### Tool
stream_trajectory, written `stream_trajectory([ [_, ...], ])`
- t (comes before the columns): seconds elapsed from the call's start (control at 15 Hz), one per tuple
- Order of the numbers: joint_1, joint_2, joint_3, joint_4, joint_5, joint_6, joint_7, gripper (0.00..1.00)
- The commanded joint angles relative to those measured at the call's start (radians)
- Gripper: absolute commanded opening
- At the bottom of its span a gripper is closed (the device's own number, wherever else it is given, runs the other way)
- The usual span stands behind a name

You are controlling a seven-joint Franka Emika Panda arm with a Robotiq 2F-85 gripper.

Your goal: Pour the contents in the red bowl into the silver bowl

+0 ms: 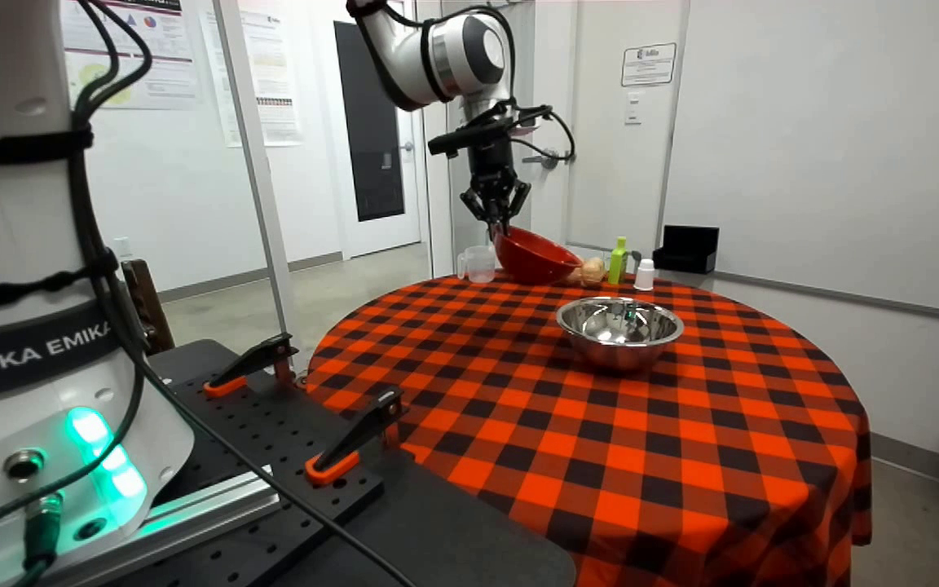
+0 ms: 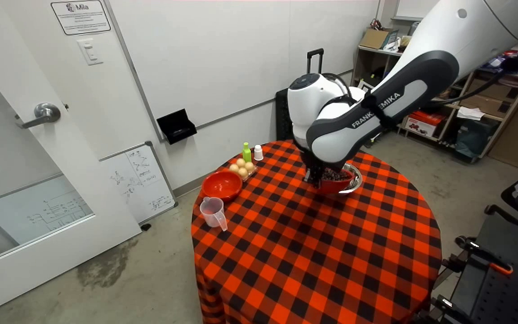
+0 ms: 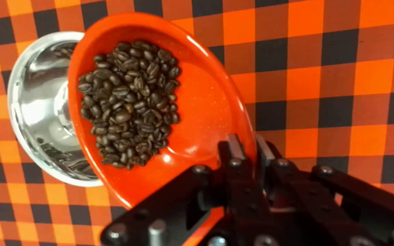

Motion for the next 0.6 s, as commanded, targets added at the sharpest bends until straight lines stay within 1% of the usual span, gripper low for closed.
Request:
stream_trajectory([
  [0.0,0.087,0.035,0.007,0.06,-0.127,-0.077,0.062,0.03],
  [0.2,0.132,0.074,0.024,0.103,-0.185,-0.091,0.079,0.03],
  [0.4,0.168,0.143,0.008,0.149,-0.262,-0.043,0.119,0.03],
  [0.47,0.169,0.17,0.006,0.163,-0.277,-0.011,0.128,0.03],
  [0.53,0.159,0.2,0.012,0.181,-0.264,0.008,0.128,0.03],
])
